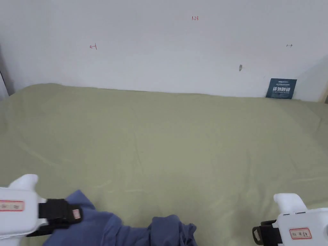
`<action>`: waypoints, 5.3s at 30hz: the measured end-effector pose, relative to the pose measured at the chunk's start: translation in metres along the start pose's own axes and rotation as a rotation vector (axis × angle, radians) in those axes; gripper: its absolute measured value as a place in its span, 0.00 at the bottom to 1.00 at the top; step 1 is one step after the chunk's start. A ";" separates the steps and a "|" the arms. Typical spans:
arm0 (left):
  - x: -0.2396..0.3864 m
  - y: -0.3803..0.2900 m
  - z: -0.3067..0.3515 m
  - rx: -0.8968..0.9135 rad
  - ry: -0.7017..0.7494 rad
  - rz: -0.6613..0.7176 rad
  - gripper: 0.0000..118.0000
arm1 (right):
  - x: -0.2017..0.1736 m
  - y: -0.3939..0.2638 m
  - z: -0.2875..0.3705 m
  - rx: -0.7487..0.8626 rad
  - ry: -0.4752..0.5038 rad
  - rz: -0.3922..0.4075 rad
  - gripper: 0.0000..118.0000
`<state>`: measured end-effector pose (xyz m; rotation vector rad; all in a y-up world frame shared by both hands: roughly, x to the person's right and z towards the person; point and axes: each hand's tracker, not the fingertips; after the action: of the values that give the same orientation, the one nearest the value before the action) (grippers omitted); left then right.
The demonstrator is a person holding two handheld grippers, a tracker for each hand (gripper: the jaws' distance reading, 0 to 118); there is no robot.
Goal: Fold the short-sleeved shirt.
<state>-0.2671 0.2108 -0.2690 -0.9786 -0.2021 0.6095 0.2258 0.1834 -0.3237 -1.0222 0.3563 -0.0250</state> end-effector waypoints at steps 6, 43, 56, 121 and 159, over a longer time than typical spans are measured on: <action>0.069 -0.014 -0.085 -0.105 -0.047 -0.183 0.14 | 0.004 -0.004 0.015 0.023 -0.011 -0.013 0.00; 0.073 -0.041 -0.152 -0.104 -0.472 -0.102 0.00 | -0.023 -0.020 -0.006 -0.021 0.098 -0.060 0.00; -0.050 0.004 -0.040 0.027 -0.246 -0.037 0.00 | -0.110 -0.002 -0.113 -0.196 0.419 -0.155 0.00; -0.336 0.125 0.045 -0.047 -0.209 0.020 0.19 | -0.383 0.079 -0.127 0.045 0.254 0.047 0.00; -0.096 0.046 0.065 0.247 0.431 -0.282 0.01 | -0.244 0.029 -0.060 0.075 0.063 0.088 0.00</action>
<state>-0.3914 0.2216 -0.2605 -0.8017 0.1161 0.1512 -0.0264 0.1941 -0.3082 -0.9321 0.4541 0.0088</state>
